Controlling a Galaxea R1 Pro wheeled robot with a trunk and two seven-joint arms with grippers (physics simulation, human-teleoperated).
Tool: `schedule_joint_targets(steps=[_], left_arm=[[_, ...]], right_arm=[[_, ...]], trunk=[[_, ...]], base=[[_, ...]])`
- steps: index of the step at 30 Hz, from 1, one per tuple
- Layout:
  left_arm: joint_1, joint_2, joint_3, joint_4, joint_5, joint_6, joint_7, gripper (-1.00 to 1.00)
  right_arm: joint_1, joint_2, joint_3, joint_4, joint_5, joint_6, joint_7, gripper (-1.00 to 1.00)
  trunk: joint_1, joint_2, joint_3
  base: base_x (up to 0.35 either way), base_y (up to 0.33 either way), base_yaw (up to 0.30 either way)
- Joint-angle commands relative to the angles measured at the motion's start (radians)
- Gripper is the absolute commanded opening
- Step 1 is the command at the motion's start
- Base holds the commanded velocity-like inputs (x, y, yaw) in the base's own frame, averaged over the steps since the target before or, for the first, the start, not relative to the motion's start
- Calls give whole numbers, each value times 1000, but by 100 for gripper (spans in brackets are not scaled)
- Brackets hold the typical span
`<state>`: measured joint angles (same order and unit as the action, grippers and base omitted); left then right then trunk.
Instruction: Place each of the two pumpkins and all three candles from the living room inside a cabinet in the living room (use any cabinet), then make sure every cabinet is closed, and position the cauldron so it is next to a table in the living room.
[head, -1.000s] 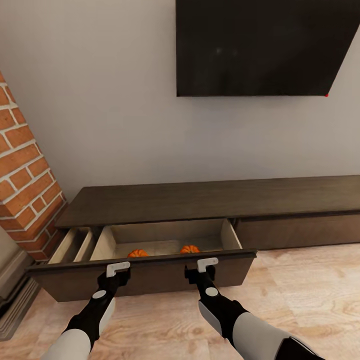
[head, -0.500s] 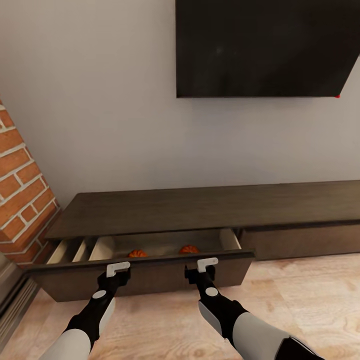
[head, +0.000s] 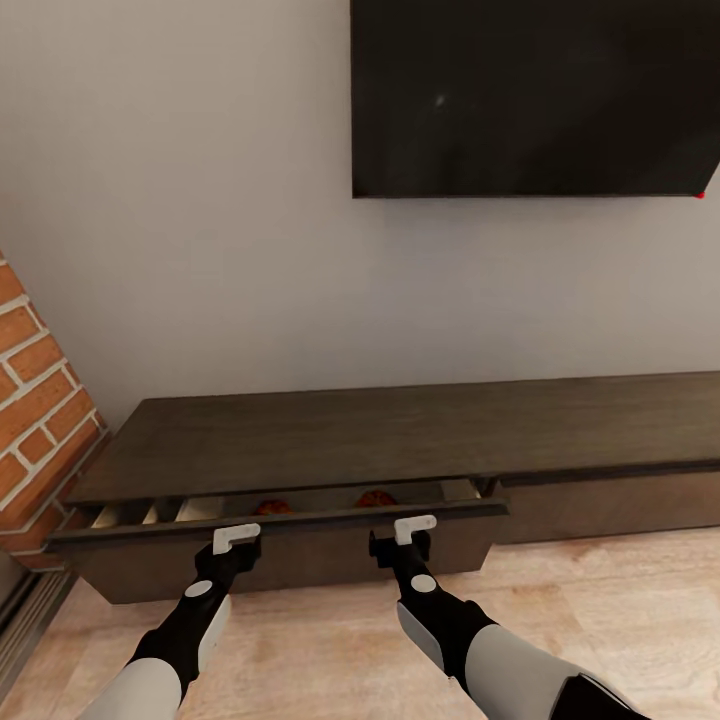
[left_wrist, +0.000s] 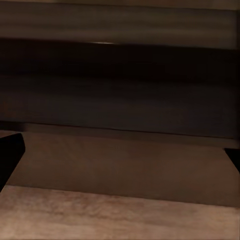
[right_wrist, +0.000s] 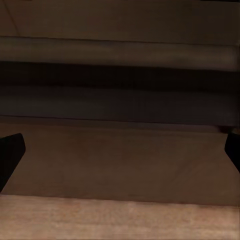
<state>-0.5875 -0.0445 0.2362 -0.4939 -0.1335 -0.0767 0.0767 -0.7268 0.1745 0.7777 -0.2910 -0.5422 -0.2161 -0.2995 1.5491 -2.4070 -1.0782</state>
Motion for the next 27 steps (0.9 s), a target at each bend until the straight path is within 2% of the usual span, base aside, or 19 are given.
schedule_joint_targets(steps=[1,14,27], left_arm=[[0,0,0,0,0,0,0,100],[0,0,0,0,0,0,0,100],[0,0,0,0,0,0,0,100]], right_arm=[[0,0,0,0,2,0,-1,100],[0,0,0,0,2,-1,-1,100],[0,0,0,0,2,-1,-1,100]], trunk=[[0,0,0],[0,0,0],[0,0,0]], base=[[198,0,0],[194,0,0],[51,21,0]])
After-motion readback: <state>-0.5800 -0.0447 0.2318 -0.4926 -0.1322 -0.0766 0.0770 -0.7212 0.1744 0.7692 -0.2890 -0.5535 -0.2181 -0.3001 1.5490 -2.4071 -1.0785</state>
